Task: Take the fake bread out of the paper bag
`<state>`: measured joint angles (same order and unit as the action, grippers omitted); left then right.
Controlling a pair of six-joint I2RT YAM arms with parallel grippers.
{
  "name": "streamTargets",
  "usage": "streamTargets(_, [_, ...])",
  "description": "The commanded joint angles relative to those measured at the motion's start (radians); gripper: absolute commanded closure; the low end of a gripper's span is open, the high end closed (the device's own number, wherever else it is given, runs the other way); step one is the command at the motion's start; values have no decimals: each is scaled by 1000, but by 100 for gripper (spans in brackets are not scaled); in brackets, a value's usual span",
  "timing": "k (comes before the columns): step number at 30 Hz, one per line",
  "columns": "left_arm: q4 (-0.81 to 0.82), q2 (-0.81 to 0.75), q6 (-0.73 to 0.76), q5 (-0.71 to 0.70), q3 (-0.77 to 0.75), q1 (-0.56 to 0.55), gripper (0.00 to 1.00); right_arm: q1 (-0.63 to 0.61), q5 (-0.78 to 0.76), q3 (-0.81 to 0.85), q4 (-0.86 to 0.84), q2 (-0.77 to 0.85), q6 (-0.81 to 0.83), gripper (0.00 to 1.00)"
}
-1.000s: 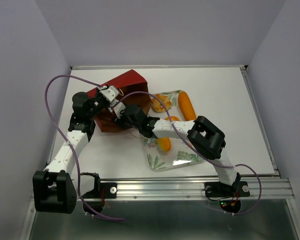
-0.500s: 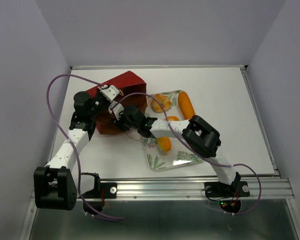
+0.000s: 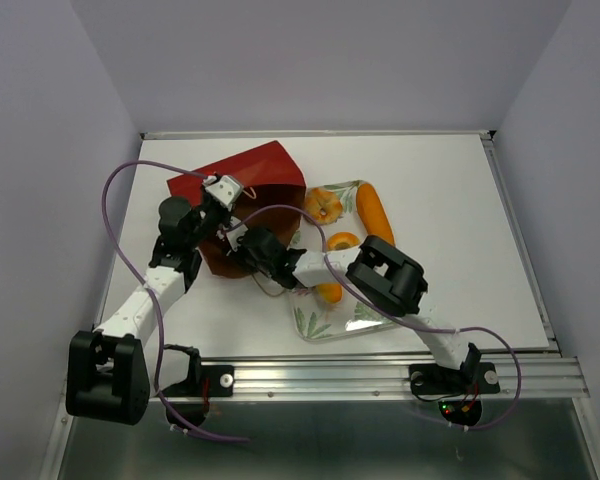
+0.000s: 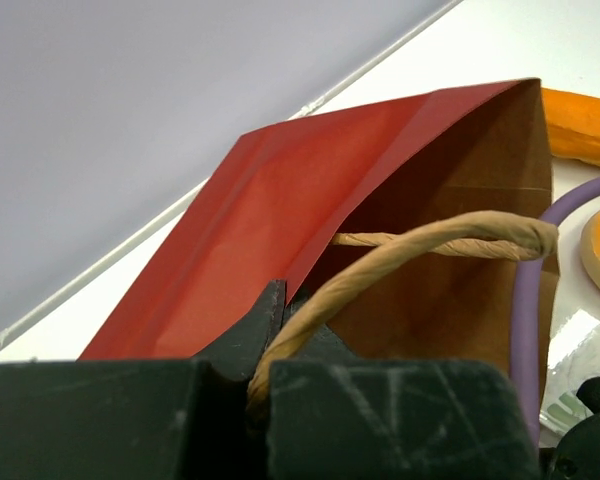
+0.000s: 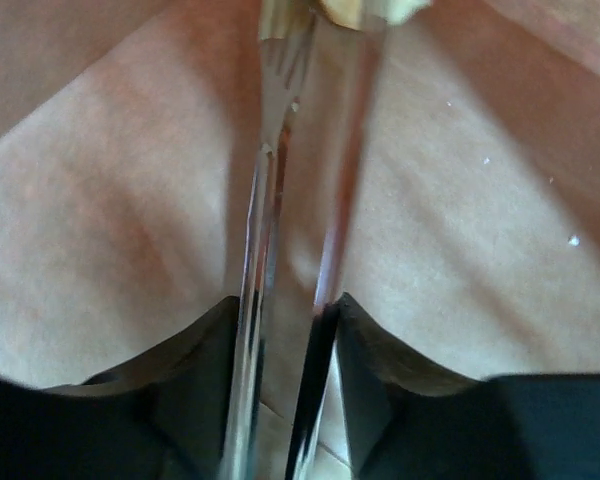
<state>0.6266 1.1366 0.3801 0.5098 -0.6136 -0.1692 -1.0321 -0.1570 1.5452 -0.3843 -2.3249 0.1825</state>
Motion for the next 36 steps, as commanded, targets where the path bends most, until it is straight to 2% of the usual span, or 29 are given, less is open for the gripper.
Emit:
streamTargets(1, [55,-46,-87,76,20,-53,100,-3,-70,-5,-111,12,-60,61])
streamTargets(4, [55,-40,-92,69,14,-53,100,-3,-72,-20,-117,30,-67,78])
streamTargets(5, [56,-38,-93,59,9,-55,100,-3,-69,-25,-119,44,-69,86])
streamTargets(7, [55,-34,-95,33,5,-55,100,-3,-73,-37,-117,58,-75,91])
streamTargets(13, [61,-26,-92,-39,-2,-55,100,-3,-119,-85,-119,166,-106,92])
streamTargets(15, [61,-15,-93,-77,-9,-55,100,-3,-151,-109,-116,224,-120,99])
streamTargets(20, [59,-1,-92,-111,-23,-55,100,-3,-154,-169,-85,352,-159,99])
streamTargets(28, [59,3,-76,-140,-38,-55,100,-3,-180,-238,106,516,-207,99])
streamTargets(36, [45,23,-70,-155,-51,-53,100,-3,-208,-338,206,740,-296,99])
